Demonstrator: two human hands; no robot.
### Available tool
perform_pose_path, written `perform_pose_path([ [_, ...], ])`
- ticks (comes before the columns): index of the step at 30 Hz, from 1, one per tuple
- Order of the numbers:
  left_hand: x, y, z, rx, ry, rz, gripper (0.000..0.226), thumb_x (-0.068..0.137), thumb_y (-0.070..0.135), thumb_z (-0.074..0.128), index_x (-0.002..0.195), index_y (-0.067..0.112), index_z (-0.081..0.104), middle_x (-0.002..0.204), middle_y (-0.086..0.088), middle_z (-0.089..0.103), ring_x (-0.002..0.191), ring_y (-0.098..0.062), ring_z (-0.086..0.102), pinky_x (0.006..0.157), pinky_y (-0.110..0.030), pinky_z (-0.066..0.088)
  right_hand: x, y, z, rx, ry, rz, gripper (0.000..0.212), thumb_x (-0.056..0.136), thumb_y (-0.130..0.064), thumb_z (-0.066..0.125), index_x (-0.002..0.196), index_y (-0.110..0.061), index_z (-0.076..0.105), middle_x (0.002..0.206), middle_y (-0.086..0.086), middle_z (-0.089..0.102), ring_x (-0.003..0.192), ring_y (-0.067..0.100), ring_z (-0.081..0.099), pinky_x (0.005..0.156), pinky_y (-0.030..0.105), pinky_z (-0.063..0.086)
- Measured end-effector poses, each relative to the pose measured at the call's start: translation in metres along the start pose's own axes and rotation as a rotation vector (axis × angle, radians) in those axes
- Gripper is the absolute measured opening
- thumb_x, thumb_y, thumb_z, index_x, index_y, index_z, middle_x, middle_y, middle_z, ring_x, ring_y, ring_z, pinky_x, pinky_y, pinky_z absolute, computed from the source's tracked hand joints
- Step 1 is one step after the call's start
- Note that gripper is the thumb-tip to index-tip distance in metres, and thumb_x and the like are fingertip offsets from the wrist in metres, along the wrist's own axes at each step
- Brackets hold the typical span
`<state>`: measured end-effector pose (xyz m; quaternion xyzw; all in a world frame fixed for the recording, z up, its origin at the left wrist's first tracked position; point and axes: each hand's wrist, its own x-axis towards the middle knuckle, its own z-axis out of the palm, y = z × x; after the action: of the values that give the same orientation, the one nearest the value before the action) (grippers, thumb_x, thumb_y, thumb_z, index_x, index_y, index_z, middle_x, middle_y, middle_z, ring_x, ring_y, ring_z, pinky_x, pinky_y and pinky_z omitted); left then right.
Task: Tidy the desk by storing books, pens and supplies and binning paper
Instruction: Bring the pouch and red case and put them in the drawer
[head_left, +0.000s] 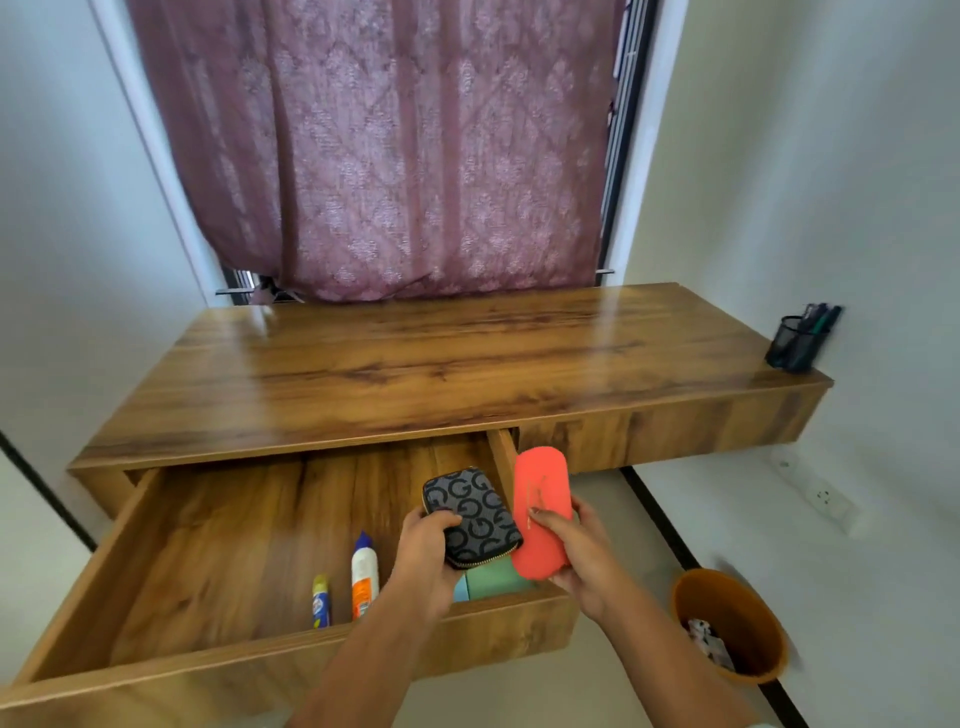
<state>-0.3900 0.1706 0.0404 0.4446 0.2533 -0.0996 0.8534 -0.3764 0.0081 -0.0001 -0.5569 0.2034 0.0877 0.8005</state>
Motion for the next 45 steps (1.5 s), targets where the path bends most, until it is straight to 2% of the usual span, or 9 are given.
perform_pose_path([
  [4, 0.019, 0.02, -0.017, -0.06, 0.013, 0.022, 0.034, 0.091, -0.008, 0.042, 0.122, 0.006, 0.045, 0.11, -0.016, 0.057, 0.094, -0.032, 0.057, 0.072, -0.042, 0.052, 0.027, 0.002, 0.028, -0.061, -0.021, 0.012, 0.068, 0.082, -0.01, 0.072, 0.136, -0.026, 0.036, 0.125, 0.009, 0.055, 0.104, 0.032, 0.061, 0.075, 0.047, 0.056],
  [8, 0.053, 0.039, -0.039, -0.033, 0.051, 0.008, 0.04, 0.092, -0.006, 0.044, 0.13, 0.008, 0.044, 0.125, -0.018, 0.054, 0.107, -0.035, 0.055, 0.082, -0.046, 0.051, 0.051, 0.006, 0.057, -0.119, -0.023, 0.017, 0.067, 0.084, -0.009, 0.069, 0.137, -0.027, 0.032, 0.126, 0.007, 0.054, 0.103, 0.029, 0.059, 0.069, 0.04, 0.055],
  [13, 0.099, 0.057, -0.068, 0.016, 0.054, -0.038, 0.044, 0.093, -0.007, 0.042, 0.134, 0.009, 0.04, 0.129, -0.017, 0.051, 0.109, -0.033, 0.052, 0.076, -0.042, 0.05, 0.078, 0.027, 0.086, -0.254, 0.013, 0.034, 0.066, 0.087, -0.011, 0.066, 0.141, -0.024, 0.031, 0.134, 0.006, 0.051, 0.112, 0.029, 0.055, 0.08, 0.046, 0.054],
  [16, 0.128, 0.058, -0.086, 0.076, 0.071, -0.072, 0.046, 0.093, -0.006, 0.043, 0.135, 0.011, 0.04, 0.131, -0.016, 0.05, 0.11, -0.032, 0.052, 0.081, -0.043, 0.049, 0.09, 0.04, 0.099, -0.343, 0.053, 0.036, 0.065, 0.089, -0.016, 0.065, 0.143, -0.025, 0.029, 0.134, 0.003, 0.049, 0.114, 0.028, 0.053, 0.091, 0.049, 0.051],
  [20, 0.152, 0.061, -0.098, 0.122, 0.061, -0.107, 0.046, 0.093, -0.007, 0.043, 0.135, 0.011, 0.04, 0.128, -0.015, 0.05, 0.107, -0.031, 0.051, 0.094, -0.048, 0.047, 0.098, 0.054, 0.108, -0.413, 0.136, 0.033, 0.065, 0.091, -0.018, 0.063, 0.144, -0.026, 0.026, 0.137, 0.003, 0.045, 0.115, 0.027, 0.05, 0.091, 0.046, 0.051],
  [28, 0.177, 0.064, -0.106, 0.155, 0.069, -0.123, 0.05, 0.093, -0.007, 0.044, 0.137, 0.015, 0.035, 0.124, -0.012, 0.049, 0.108, -0.029, 0.05, 0.1, -0.051, 0.044, 0.114, 0.065, 0.114, -0.585, 0.236, -0.002, 0.067, 0.092, -0.015, 0.06, 0.147, -0.024, 0.023, 0.142, 0.003, 0.04, 0.126, 0.029, 0.043, 0.103, 0.05, 0.044],
  [36, 0.188, 0.064, -0.107, 0.212, 0.067, -0.111, 0.056, 0.093, -0.007, 0.044, 0.142, 0.016, 0.029, 0.117, -0.01, 0.049, 0.107, -0.03, 0.051, 0.097, -0.051, 0.046, 0.136, 0.063, 0.116, -0.717, 0.256, 0.003, 0.07, 0.093, -0.013, 0.057, 0.149, -0.027, 0.017, 0.142, 0.005, 0.04, 0.122, 0.028, 0.045, 0.097, 0.041, 0.046],
  [41, 0.192, 0.056, -0.105, 0.247, 0.065, -0.122, 0.056, 0.093, -0.007, 0.043, 0.142, 0.016, 0.028, 0.117, -0.01, 0.048, 0.106, -0.03, 0.051, 0.096, -0.05, 0.046, 0.144, 0.065, 0.113, -0.804, 0.239, 0.0, 0.069, 0.093, -0.015, 0.056, 0.149, -0.027, 0.017, 0.141, 0.006, 0.04, 0.12, 0.028, 0.046, 0.095, 0.039, 0.048],
  [45, 0.198, 0.05, -0.1, 0.253, 0.057, -0.135, 0.056, 0.093, -0.007, 0.044, 0.142, 0.016, 0.028, 0.12, -0.011, 0.05, 0.109, -0.031, 0.052, 0.097, -0.05, 0.046, 0.149, 0.069, 0.108, -0.882, 0.21, -0.008, 0.07, 0.092, -0.014, 0.057, 0.148, -0.031, 0.017, 0.14, 0.006, 0.041, 0.12, 0.028, 0.047, 0.096, 0.045, 0.049],
])
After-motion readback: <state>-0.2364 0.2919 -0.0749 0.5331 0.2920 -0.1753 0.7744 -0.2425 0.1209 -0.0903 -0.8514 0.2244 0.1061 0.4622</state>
